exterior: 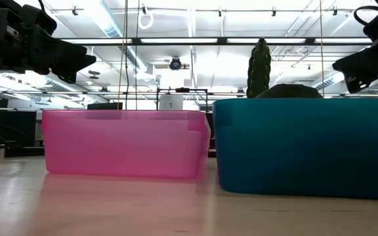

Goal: Pick & Place hat
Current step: Put the top blue cap into the red bin

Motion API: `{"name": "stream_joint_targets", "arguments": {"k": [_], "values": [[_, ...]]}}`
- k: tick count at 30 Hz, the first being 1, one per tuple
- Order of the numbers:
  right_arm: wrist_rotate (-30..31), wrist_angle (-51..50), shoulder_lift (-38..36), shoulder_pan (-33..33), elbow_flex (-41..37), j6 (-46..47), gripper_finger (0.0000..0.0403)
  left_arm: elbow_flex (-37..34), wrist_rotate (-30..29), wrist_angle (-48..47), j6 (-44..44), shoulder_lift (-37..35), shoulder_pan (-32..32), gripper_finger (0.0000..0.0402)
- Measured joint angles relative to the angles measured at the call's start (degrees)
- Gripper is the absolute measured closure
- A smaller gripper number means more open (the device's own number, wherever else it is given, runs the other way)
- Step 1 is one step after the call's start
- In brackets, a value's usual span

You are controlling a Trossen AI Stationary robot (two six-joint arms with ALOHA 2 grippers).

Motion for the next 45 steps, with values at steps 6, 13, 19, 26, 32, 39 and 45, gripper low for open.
{"name": "stream_joint_targets", "arguments": {"k": [6, 13, 19, 26, 32, 39, 45], "values": [[1.8, -0.3, 0.0, 0.0, 0.0, -0.9, 0.0367, 0.0, -0.1, 0.2, 0.0, 0.0, 0.0, 0.0229], [1.8, -0.3, 0.0, 0.0, 0.0, -2.7, 0.0367, 0.0, -0.1, 0.5, 0.0, 0.0, 0.0, 0.0229], [1.7, -0.3, 0.0, 0.0, 0.0, -2.4, 0.0367, 0.0, 0.0, 0.6, -0.4, 0.0, 0.0, 0.0229], [1.7, -0.3, 0.0, 0.0, 0.0, -2.5, 0.0367, 0.0, 0.0, 0.9, -19.8, 0.0, -0.1, 0.0229], [1.7, -0.3, 0.0, 0.0, 0.0, -2.5, 0.0367, 0.0, -0.1, 2.8, -24.0, 0.0, -0.1, 0.0229], [1.7, -0.3, 0.0, 0.0, 0.0, -2.6, 0.0367, 0.0, 0.0, 3.2, -26.9, 0.0, -0.1, 0.0229], [1.7, -0.3, 0.0, 0.0, 0.0, -2.6, 0.0367, 0.0, 0.0, 3.2, -34.4, 0.0, -0.1, 0.0229]]}}
